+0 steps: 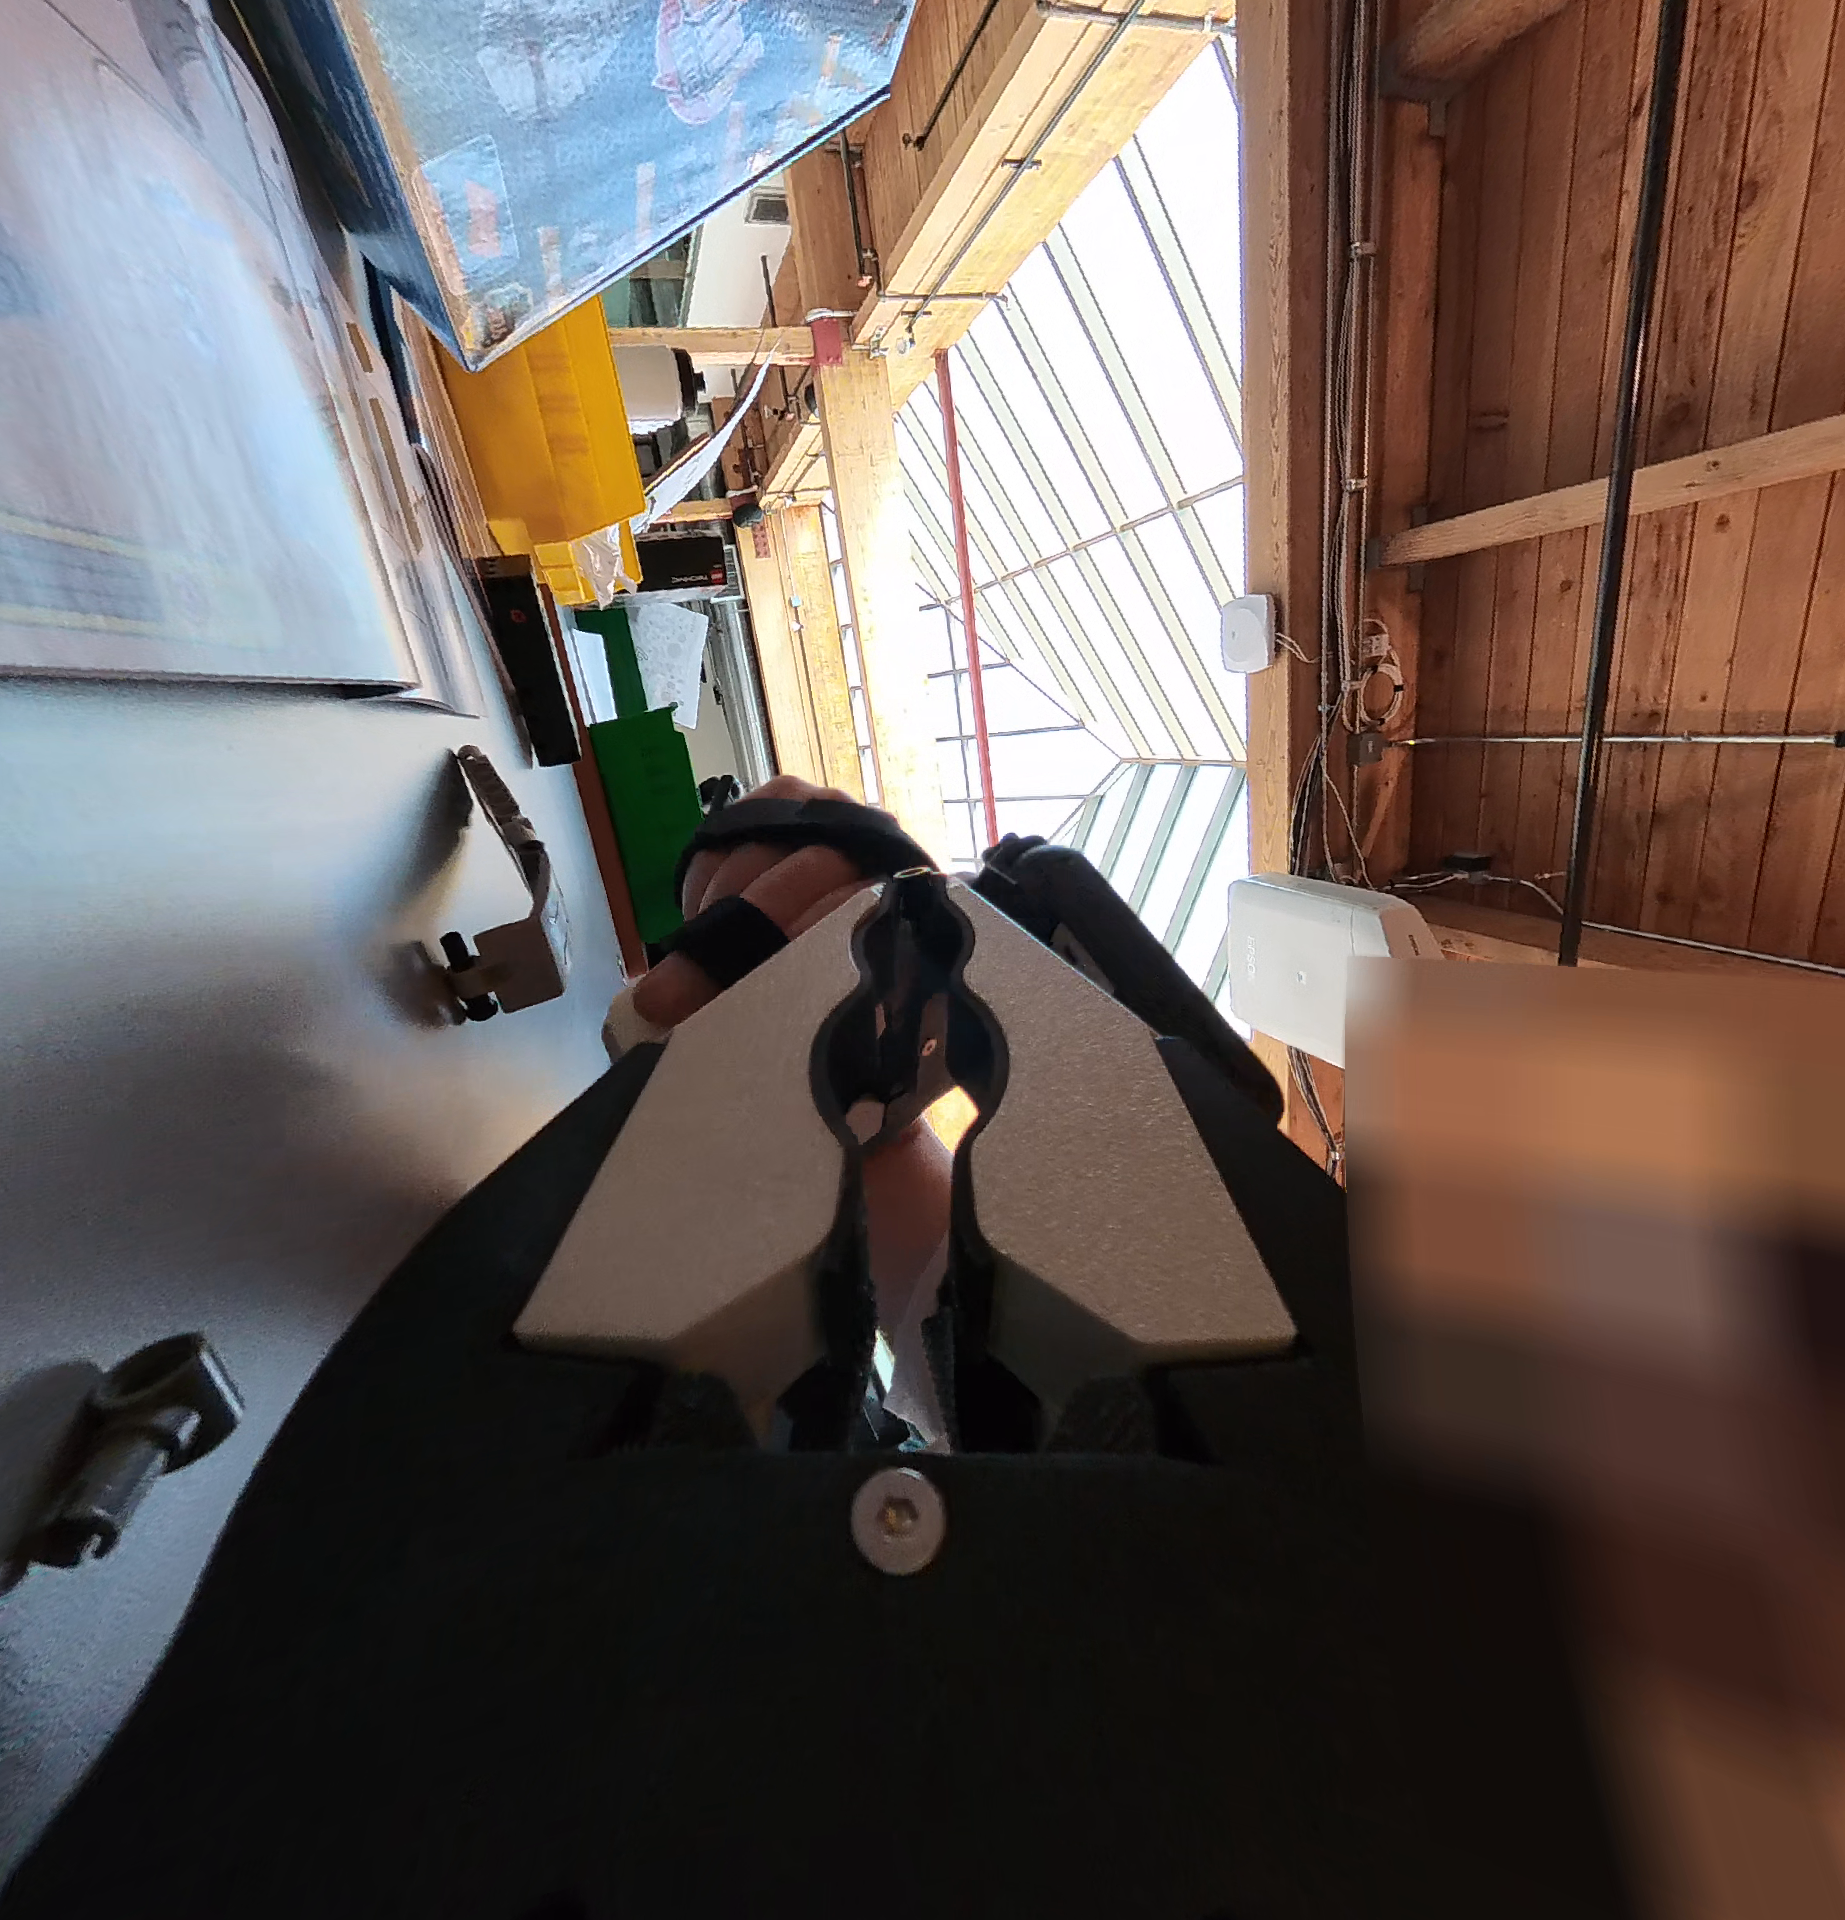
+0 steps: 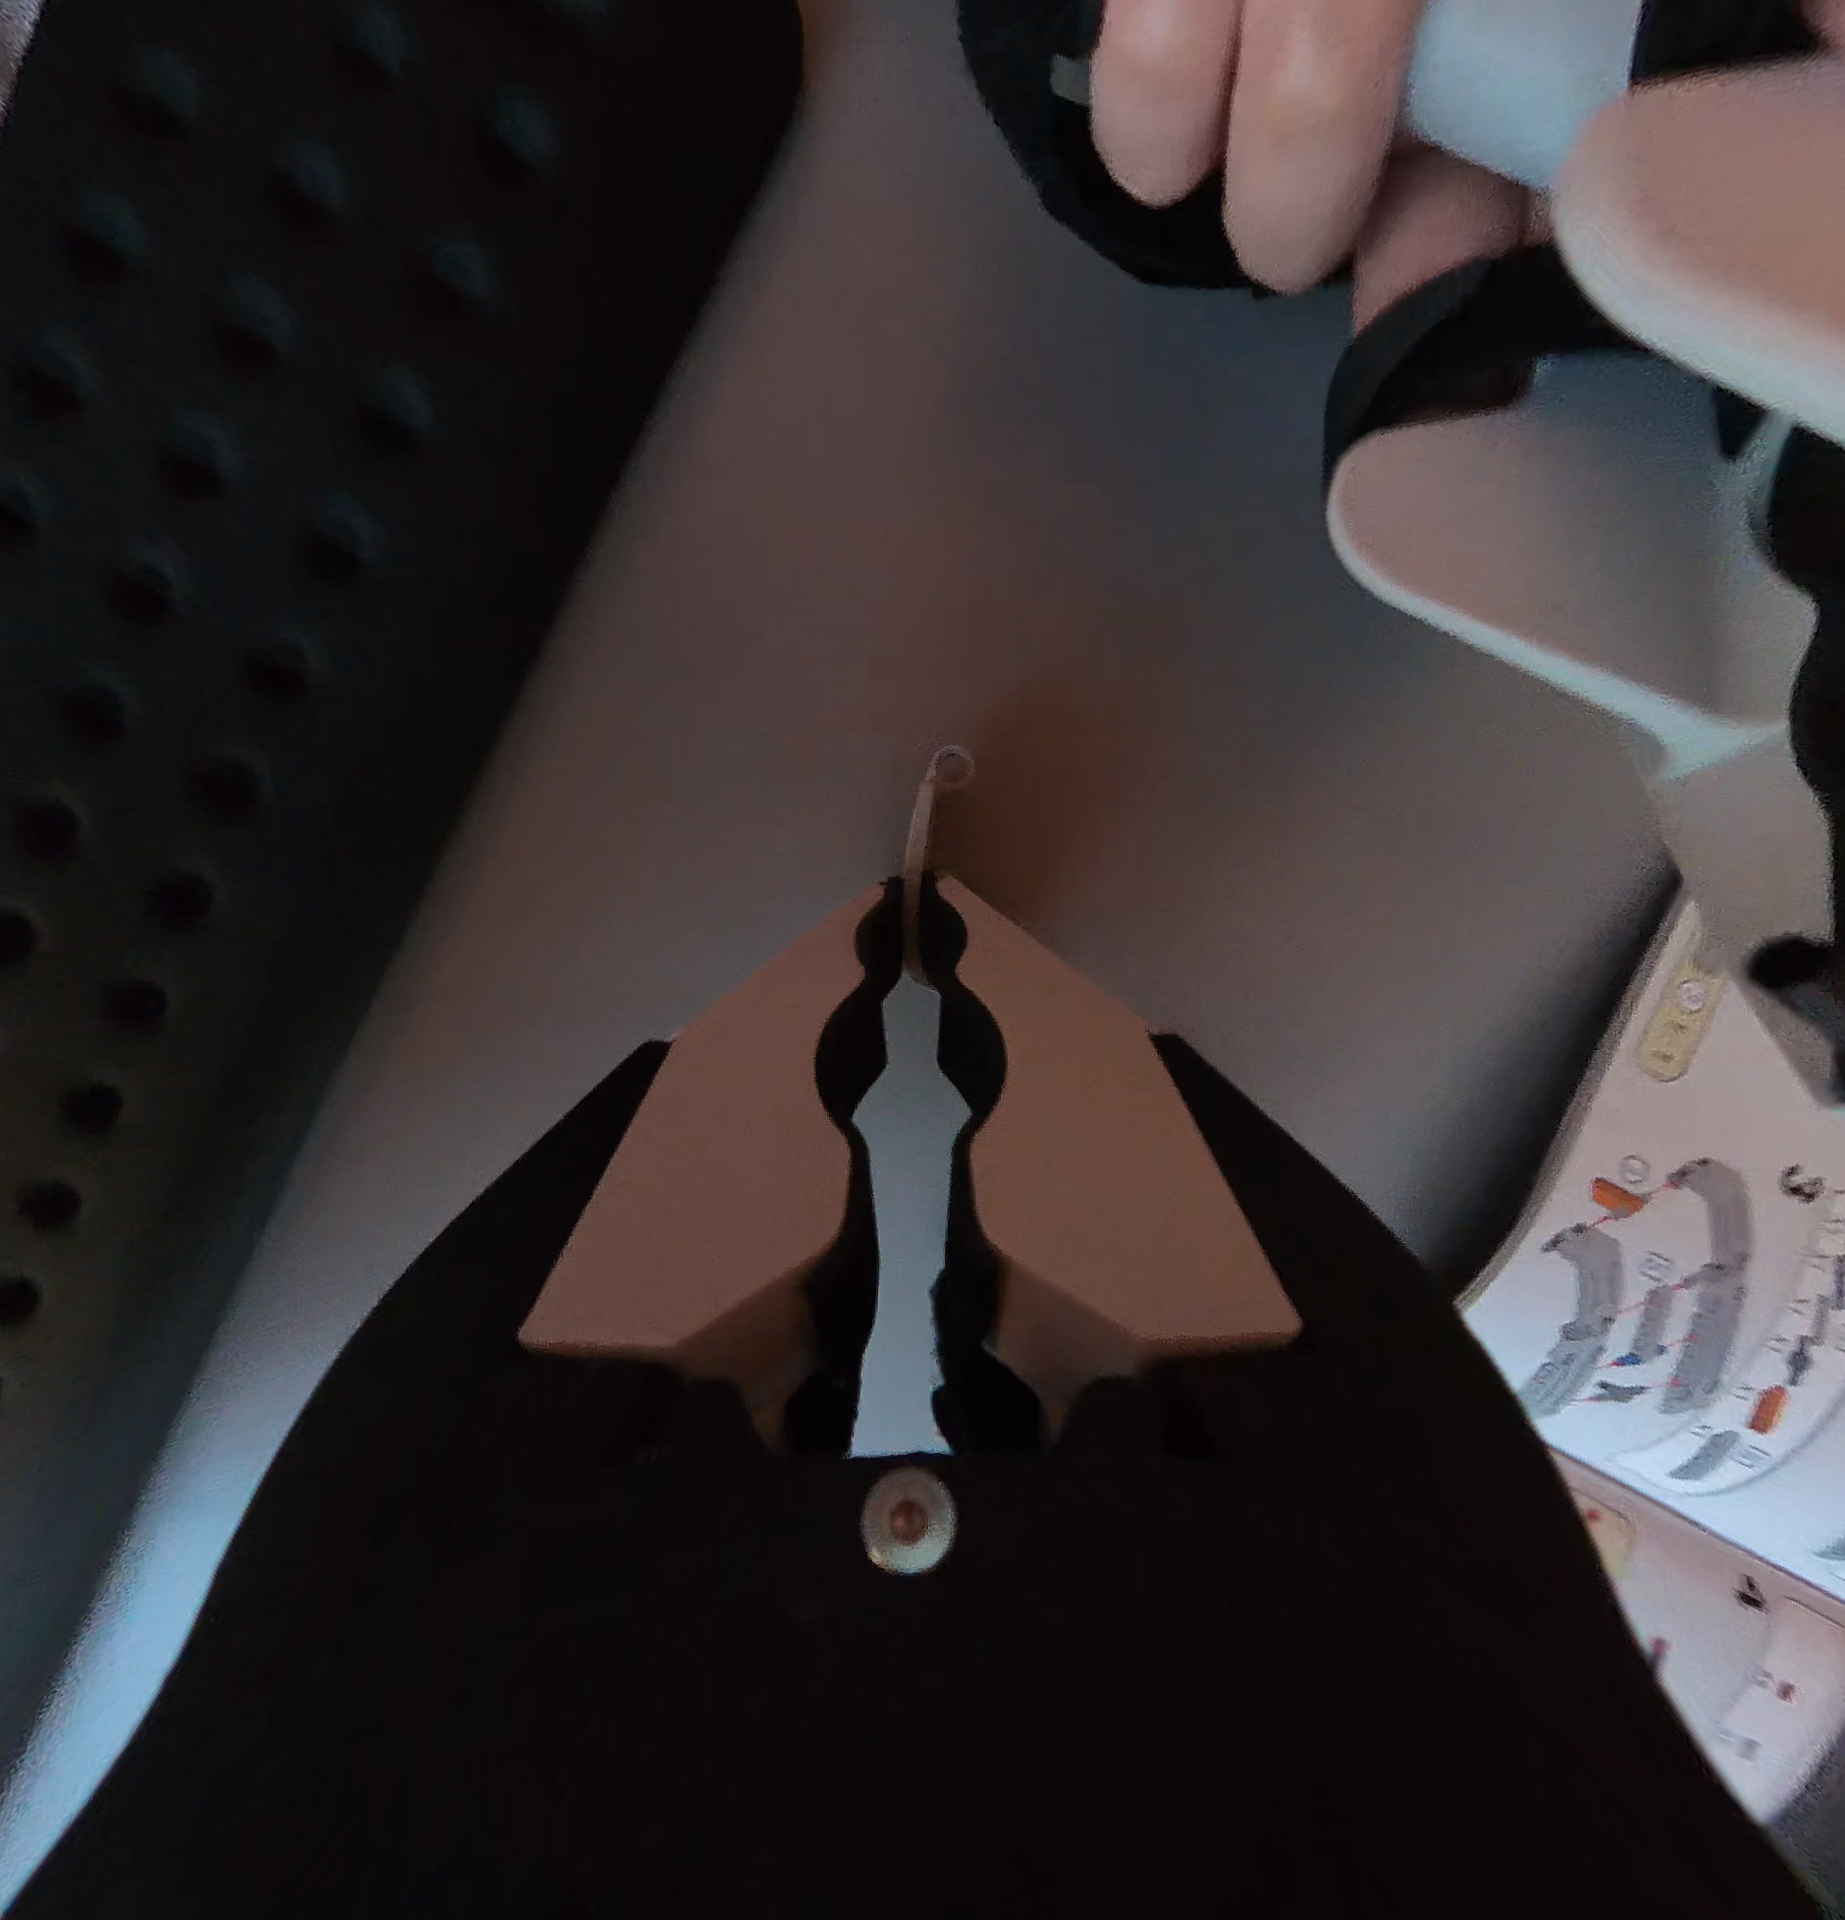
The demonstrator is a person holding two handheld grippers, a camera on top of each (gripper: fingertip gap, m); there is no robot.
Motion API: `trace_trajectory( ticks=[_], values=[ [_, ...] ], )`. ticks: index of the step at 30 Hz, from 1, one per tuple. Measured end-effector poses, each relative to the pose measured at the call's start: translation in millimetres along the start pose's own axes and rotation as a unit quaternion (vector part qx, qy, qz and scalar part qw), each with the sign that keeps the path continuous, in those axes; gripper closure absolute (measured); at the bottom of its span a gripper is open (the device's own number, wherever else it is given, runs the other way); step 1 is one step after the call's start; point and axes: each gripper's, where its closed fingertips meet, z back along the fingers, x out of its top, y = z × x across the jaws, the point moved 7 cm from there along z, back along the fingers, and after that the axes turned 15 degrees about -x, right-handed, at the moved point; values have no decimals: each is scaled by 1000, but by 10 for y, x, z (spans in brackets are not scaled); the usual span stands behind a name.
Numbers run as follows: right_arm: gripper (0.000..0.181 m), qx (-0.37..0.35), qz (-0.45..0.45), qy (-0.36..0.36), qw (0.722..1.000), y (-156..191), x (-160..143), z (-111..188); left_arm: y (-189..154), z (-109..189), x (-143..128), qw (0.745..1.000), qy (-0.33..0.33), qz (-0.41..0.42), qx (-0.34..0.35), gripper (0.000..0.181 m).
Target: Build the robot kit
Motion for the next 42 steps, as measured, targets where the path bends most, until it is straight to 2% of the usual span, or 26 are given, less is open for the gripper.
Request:
trace_trajectory(
  ticks=[2, 5, 9, 11, 13, 14, 16, 19, 21, 23, 24, 28, 31, 35, 37, 42],
  values=[
    [179, 20, -29, 7, 999, -50, -32, 4, 8, 6, 1, 1000, 0, 0, 3, 178],
    [161, 33, -51, 17, 998, -110, -79, 8, 8, -1, -7, 1000, 2, 4, 2, 178],
    [166, 18, -28, 12, 999, -102, -80, 39, -19, -7, -3, 1000, 2, 3, -3, 178],
    [178, 14, -25, -2, 1000, -62, -59, 33, -36, -8, 5, 1000, 2, 0, -5, 178],
    [179, 27, -67, -16, 997, -35, -38, 24, -37, -13, 1, 1000, 4, -2, -3, 178],
    [179, 56, -105, -22, 993, -8, -37, 38, -30, -13, -5, 1000, 7, -7, 2, 178],
    [180, 129, -202, -50, 970, 31, -62, 95, 16, -23, -43, 999, 21, -18, 21, 179],
    [180, 178, -313, -126, 924, -18, -195, 143, 88, -41, -107, 999, 33, -14, 34, 178],
    [180, 238, -370, -170, 882, -36, -273, 168, 123, -36, -129, 998, 31, -17, 44, 179],
    [180, 272, -399, -201, 852, -62, -317, 164, 136, -38, -154, 997, 35, -32, 57, 179],
    [181, 298, -403, -196, 843, -47, -320, 169, 129, -53, -170, 996, 42, -40, 62, 179],
    [180, 353, -353, -203, 842, 23, -207, 261, 46, -39, -298, 990, 70, -90, 79, 179],
    [180, 361, -346, -219, 838, -87, -99, 292, -22, 92, -405, 983, 58, -141, 100, 179],
    [180, 354, -346, -231, 838, -280, 64, 256, -123, 155, -483, 983, 48, -145, 101, 178],
    [180, 376, -346, -241, 825, -301, 163, 237, -177, 145, -484, 984, 43, -139, 102, 178],
    [180, 401, -328, -214, 828, 53, 157, 138, -228, 125, -588, 980, 68, -129, 135, 179]
  ],
)
